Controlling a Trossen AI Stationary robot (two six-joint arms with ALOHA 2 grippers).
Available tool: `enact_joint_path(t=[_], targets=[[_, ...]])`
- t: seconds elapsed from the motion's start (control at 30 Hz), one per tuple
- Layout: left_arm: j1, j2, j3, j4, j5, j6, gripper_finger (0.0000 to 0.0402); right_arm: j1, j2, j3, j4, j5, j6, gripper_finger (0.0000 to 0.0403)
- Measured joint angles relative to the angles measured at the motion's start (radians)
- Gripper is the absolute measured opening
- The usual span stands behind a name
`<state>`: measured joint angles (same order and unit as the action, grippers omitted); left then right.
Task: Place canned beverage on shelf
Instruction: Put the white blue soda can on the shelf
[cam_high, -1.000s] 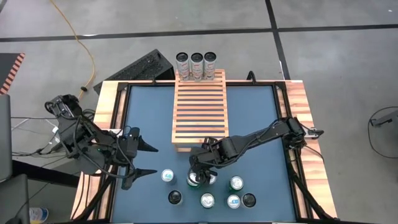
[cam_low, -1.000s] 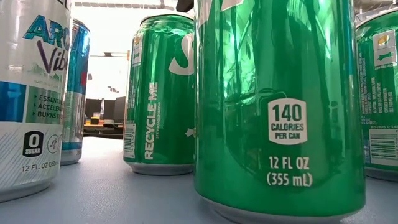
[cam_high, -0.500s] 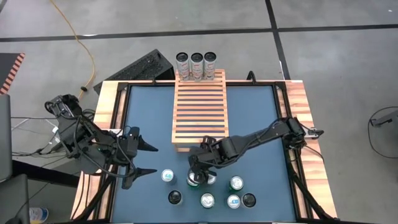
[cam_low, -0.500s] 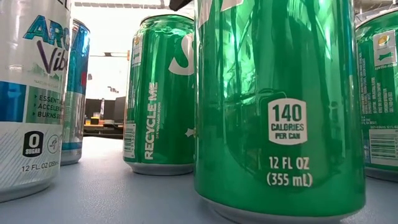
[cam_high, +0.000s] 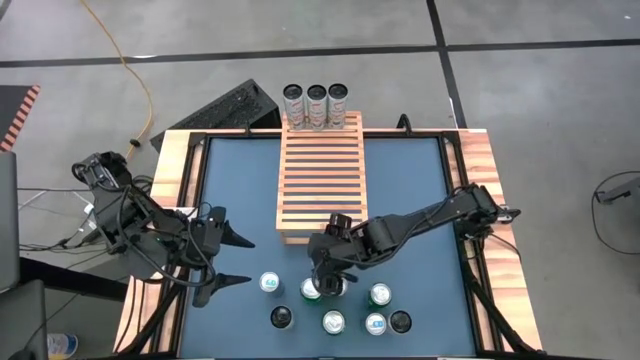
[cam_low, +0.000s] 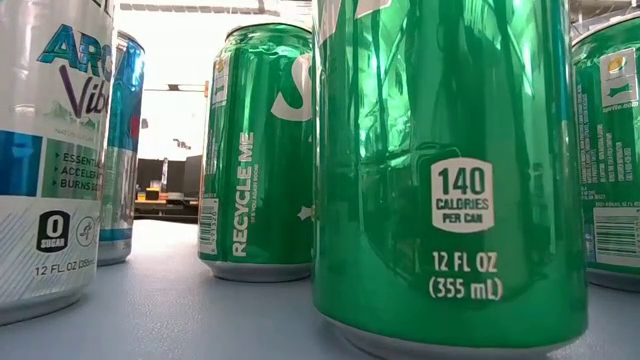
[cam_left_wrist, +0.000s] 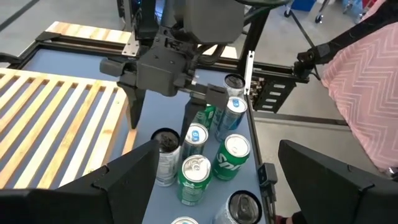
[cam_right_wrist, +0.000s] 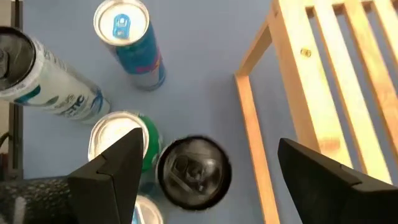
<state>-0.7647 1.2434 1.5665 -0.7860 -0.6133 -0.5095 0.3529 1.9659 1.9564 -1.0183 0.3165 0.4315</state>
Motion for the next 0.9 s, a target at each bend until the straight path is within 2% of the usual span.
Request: enact_joint_path(t=[0.13, 0.77, 0.9], targets=[[-0.003, 0.0, 0.0, -0.001, 0.0, 0.0, 0.0318, 0.007, 0.017, 0.0, -0.028, -0.031, 0.04, 0.0317], [-0.007, 0.0, -0.035, -0.004, 0.003, -0.011, 0.0318, 0.006, 0.053, 0.0, -0.051, -0.03, 0.057, 0.0317], [-0.008, 0.0, -0.035, -0.005, 0.005, -0.011, 0.0318, 0.005, 0.051, -0.065, 0.01, -0.03, 0.081, 0.0317]])
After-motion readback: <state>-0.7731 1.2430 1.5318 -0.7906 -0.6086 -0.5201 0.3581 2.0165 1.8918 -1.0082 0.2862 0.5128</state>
